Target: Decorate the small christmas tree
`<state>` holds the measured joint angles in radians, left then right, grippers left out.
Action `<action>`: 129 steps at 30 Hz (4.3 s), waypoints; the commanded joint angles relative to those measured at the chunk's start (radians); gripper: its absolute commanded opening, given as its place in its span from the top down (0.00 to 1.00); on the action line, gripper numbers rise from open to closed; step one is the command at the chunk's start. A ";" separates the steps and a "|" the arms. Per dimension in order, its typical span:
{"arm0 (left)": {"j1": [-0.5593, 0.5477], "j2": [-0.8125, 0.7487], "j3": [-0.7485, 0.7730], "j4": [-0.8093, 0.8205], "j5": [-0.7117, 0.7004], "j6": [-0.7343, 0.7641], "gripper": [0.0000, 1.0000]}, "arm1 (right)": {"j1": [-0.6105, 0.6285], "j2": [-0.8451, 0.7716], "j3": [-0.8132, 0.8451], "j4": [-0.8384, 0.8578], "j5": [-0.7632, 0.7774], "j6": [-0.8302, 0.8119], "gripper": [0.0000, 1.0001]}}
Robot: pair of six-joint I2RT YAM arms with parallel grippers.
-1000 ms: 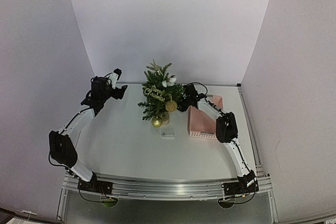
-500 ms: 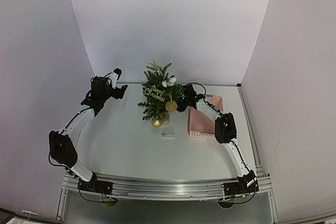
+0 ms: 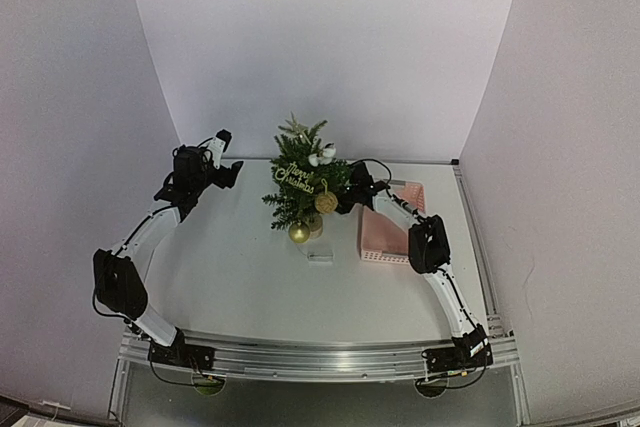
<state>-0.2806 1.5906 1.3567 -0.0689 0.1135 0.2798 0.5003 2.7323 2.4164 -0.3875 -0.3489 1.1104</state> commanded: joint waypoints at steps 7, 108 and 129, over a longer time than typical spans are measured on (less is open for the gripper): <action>0.000 -0.035 0.001 0.038 0.015 -0.004 0.15 | 0.009 0.027 -0.008 0.015 -0.011 0.018 0.52; 0.016 -0.013 -0.047 -0.001 0.087 0.036 0.15 | 0.038 -0.138 -0.299 0.122 -0.054 -0.200 0.22; 0.018 -0.020 -0.057 0.010 0.084 0.037 0.15 | 0.040 -0.188 -0.337 0.131 -0.007 -0.192 0.47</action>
<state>-0.2708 1.5848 1.2953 -0.0771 0.1890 0.3149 0.5392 2.5941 2.1016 -0.1888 -0.3874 0.9180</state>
